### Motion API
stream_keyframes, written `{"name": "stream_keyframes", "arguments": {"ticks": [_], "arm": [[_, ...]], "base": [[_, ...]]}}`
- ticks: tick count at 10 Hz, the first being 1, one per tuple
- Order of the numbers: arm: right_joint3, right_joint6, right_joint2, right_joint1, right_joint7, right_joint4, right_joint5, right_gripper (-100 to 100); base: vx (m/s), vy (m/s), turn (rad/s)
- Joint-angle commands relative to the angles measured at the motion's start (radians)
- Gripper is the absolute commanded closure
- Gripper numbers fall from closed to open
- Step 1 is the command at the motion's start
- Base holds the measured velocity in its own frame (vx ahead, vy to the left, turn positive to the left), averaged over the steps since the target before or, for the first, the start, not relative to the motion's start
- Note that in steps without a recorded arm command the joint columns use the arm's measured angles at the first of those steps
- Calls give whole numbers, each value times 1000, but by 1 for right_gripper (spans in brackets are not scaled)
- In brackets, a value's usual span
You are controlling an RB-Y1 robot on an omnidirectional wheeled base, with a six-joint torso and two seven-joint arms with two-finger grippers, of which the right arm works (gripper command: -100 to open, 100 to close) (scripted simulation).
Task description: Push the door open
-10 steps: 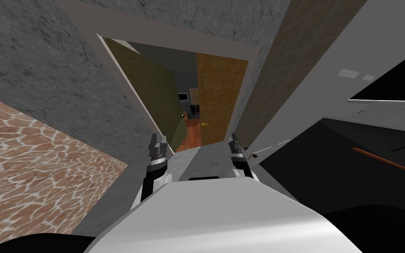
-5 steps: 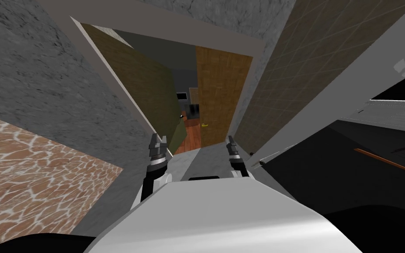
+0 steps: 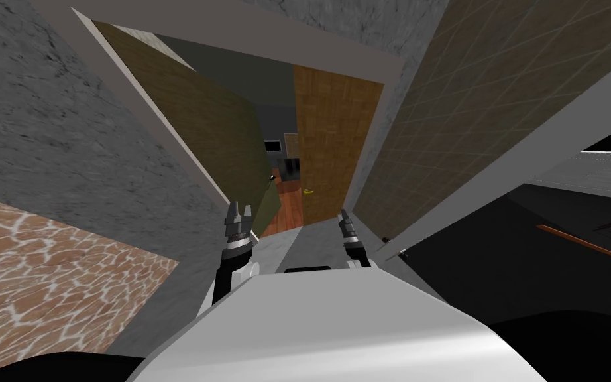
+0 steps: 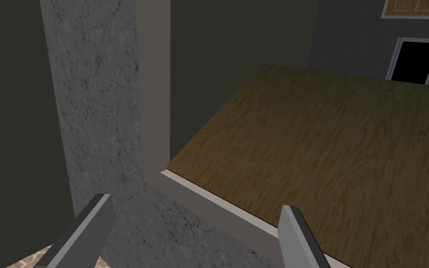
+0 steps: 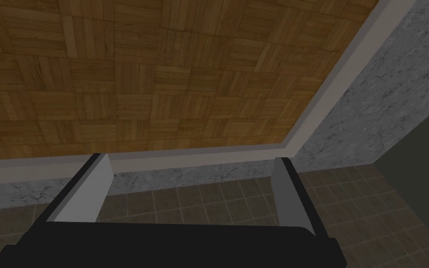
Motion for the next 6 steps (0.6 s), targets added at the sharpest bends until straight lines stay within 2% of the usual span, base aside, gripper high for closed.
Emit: {"name": "stream_keyframes", "arguments": {"ticks": [1,3,6], "arm": [[6,-4,1,-14,-10,36,12,-100],[12,-15,0,-23,-21,74,23,-100],[26,-42,-1,-44,-49,169,50,-100]], "base": [[140,16,-23],[99,22,-15],[147,5,-25]]}}
